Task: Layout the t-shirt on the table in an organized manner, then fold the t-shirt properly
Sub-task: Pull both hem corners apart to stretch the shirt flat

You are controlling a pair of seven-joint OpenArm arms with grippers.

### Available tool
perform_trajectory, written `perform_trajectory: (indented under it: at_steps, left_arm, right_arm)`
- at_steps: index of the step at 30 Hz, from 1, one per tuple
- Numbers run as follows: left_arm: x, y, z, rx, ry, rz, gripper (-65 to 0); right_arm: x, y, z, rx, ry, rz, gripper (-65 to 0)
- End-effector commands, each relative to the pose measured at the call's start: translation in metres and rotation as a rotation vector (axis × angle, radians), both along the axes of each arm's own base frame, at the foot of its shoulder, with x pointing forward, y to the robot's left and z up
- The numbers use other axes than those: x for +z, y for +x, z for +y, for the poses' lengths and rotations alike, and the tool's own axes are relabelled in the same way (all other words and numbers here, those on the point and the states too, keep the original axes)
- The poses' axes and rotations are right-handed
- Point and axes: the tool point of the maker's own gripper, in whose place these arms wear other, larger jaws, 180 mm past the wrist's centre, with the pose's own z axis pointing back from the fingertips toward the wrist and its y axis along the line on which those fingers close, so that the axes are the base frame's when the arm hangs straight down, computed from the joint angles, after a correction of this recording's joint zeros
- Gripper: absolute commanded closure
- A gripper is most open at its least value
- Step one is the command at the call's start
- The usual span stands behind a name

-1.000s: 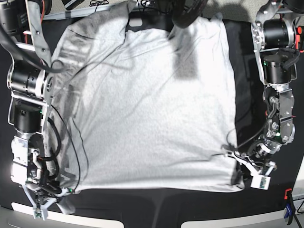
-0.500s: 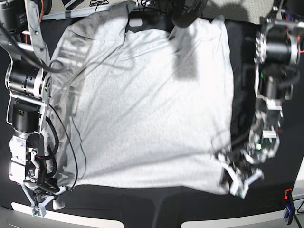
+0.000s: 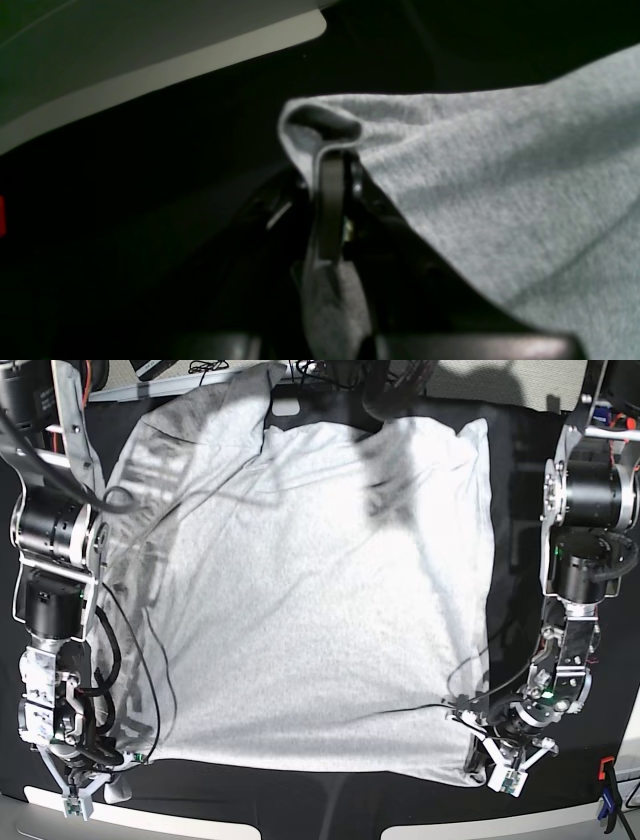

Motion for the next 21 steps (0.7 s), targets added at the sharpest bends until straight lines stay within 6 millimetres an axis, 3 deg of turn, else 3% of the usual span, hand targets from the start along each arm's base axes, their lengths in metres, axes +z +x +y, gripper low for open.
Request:
perform_trajectory:
  at_steps: [1, 6, 11, 21]
  left_arm:
    - [0.037, 0.015, 0.004, 0.009, -0.013, -0.095, 0.0]
    - [0.039, 0.016, 0.004, 0.009, -0.014, -0.100, 0.0]
    - [0.053, 0.023, 0.005, 0.011, -0.008, -0.114, 0.0]
    - [0.065, 0.029, 0.005, 0.013, -0.002, -0.123, 0.0]
  right_arm:
    - [0.041, 0.013, -0.008, -0.011, -0.012, -0.097, 0.0]
    - [0.051, 0.017, -0.008, -0.011, -0.011, -0.115, 0.0]
    - [0.069, 0.023, -0.008, -0.012, -0.010, -0.141, 0.0]
    - [0.070, 0.024, -0.007, -0.013, 0.002, -0.140, 0.0]
